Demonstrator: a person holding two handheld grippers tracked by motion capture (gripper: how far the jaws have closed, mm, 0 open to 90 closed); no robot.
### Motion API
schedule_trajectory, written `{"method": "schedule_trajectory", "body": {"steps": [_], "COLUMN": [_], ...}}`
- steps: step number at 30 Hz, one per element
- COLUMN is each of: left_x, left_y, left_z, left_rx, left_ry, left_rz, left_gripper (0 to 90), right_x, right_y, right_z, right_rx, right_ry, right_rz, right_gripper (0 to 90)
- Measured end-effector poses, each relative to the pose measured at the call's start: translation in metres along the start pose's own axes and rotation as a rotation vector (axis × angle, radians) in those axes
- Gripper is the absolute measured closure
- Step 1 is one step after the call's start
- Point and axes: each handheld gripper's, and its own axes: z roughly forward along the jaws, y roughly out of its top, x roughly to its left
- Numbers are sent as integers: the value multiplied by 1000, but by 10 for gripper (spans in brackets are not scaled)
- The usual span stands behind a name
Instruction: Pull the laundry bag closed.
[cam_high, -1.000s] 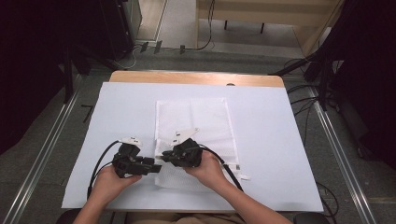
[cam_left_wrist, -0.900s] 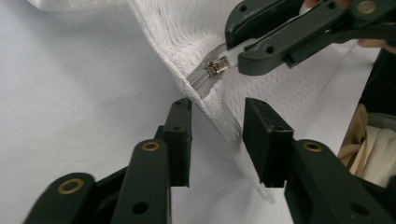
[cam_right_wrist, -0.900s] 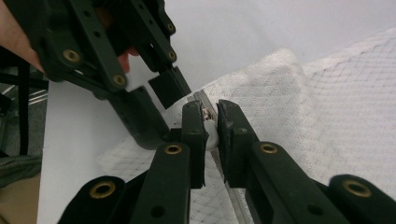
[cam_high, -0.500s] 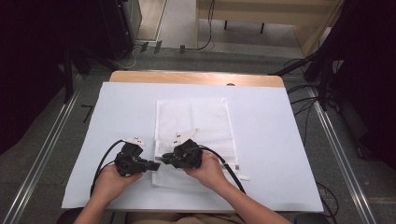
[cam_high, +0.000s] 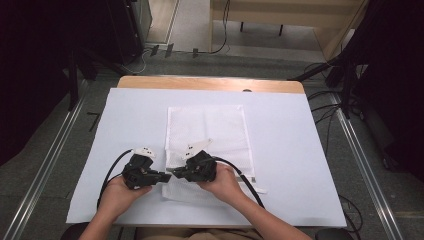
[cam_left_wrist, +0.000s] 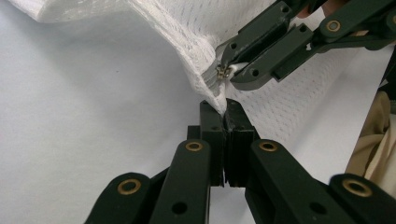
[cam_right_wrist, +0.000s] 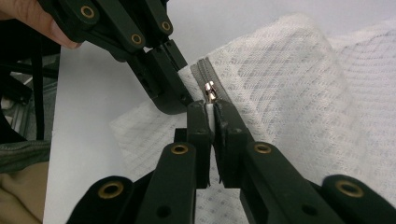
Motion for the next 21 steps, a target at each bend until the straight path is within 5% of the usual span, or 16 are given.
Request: {"method": "schedule_trajectory", "body": {"steps": [11,21], "left_x": [0,-1], "left_y": [0,1], "left_z": [-2,-4], "left_rx": [-7,-17], "left_ry": [-19,-31], "left_rz": [9,5], "left_gripper": [893,895], "right_x": [-3,-1], "right_y": [-3,-3], "right_z": [0,-2], "right_rx": [-5,0], "right_ry": [29,21], "right_rz": [34,14], "right_gripper": [875,879]}}
